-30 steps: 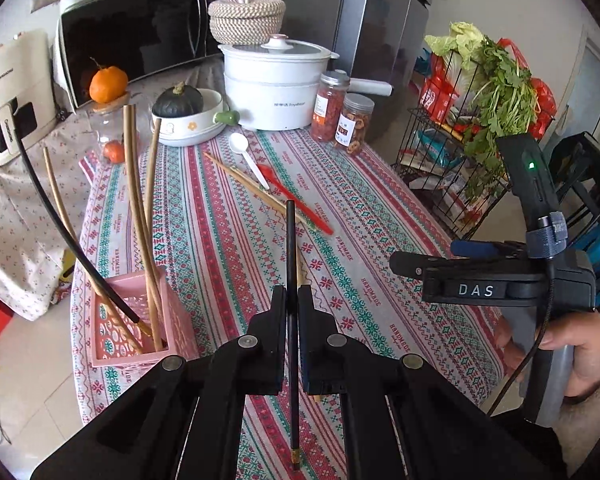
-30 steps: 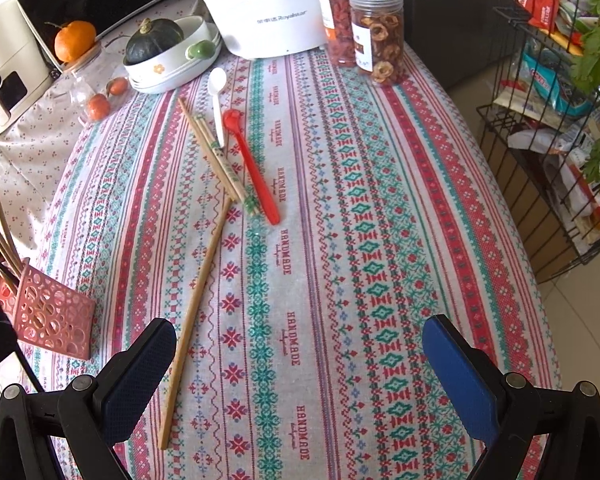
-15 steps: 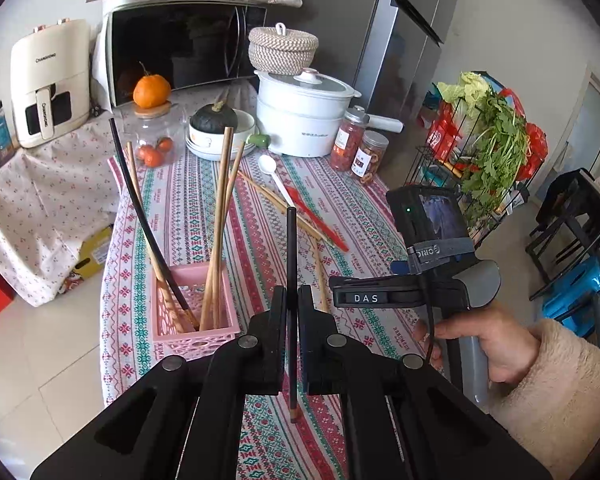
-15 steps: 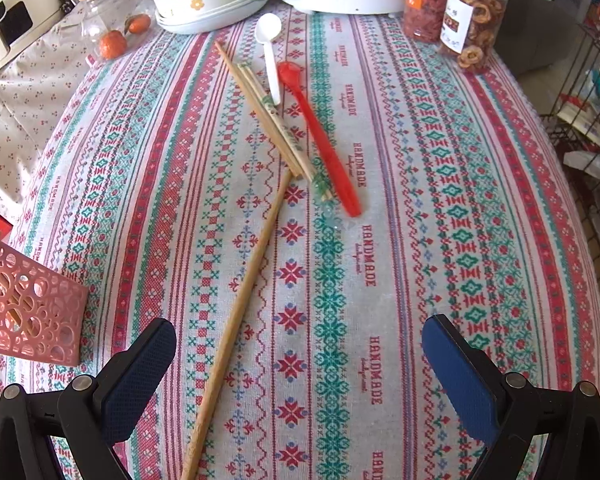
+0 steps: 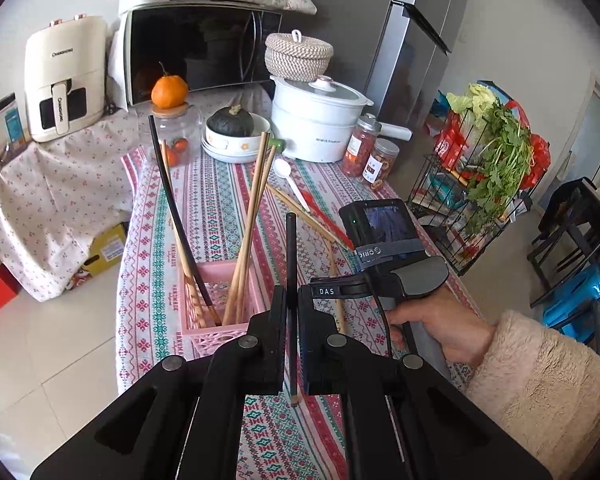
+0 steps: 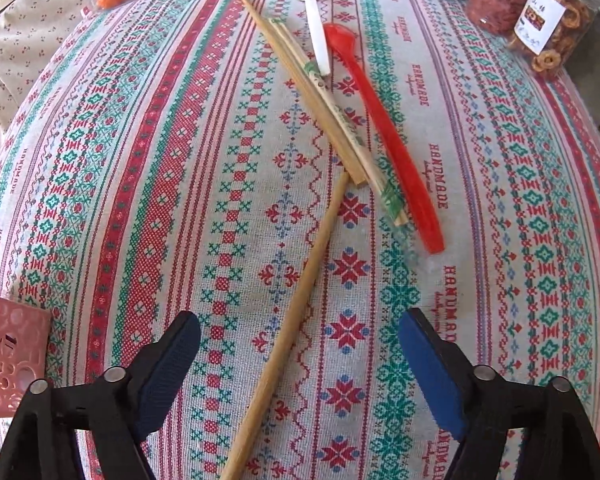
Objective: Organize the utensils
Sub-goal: 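Grasp a wooden chopstick with the right tool while the left tool carries the dark chopstick, then lower the dark chopstick into the basket, open the left tool while the right tool lifts its chopstick, then lower the wooden chopstick into the pink basket and open the right tool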
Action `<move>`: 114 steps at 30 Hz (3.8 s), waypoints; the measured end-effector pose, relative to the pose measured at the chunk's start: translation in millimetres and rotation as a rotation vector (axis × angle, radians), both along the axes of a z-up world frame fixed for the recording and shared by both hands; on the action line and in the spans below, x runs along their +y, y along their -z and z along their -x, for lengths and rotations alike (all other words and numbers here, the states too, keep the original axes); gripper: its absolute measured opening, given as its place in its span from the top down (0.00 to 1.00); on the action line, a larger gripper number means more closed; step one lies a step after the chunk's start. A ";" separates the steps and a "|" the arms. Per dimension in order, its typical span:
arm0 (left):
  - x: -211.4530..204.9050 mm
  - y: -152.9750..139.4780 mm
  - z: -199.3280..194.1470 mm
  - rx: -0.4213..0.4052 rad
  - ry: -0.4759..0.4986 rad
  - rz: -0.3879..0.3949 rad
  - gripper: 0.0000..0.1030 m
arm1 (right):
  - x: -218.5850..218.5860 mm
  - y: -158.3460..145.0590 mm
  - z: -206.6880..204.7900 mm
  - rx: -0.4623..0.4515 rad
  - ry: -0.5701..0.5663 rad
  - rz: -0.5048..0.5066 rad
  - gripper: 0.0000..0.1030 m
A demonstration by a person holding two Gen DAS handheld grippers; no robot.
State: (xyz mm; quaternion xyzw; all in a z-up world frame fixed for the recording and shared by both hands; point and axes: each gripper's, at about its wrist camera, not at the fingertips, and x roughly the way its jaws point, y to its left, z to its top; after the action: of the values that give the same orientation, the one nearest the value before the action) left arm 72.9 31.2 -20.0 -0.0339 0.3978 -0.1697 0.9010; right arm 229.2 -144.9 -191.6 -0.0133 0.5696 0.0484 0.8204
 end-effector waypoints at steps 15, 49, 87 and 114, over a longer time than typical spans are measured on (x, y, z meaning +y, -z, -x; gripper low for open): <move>-2.0 -0.2 0.3 -0.013 -0.003 -0.016 0.95 | 4.7 -5.4 16.4 -0.012 -0.059 -0.054 0.94; 27.7 -66.1 50.6 -0.336 -0.117 0.102 0.95 | -31.2 -193.8 143.9 -0.568 -0.140 -0.305 0.94; 46.3 -5.2 -37.3 -0.184 -0.246 -0.048 0.44 | 6.1 -206.8 143.6 -0.580 -0.220 -0.380 0.94; 87.3 49.1 -16.0 0.085 -0.230 -0.132 0.14 | 72.8 -187.0 98.1 -0.533 -0.238 -0.472 0.94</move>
State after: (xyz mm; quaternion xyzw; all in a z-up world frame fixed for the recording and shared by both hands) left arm 88.9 118.5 -69.1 -0.0271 0.4392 -0.0370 0.8972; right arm 131.1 -72.1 -4.7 0.0979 0.3037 0.2683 0.9090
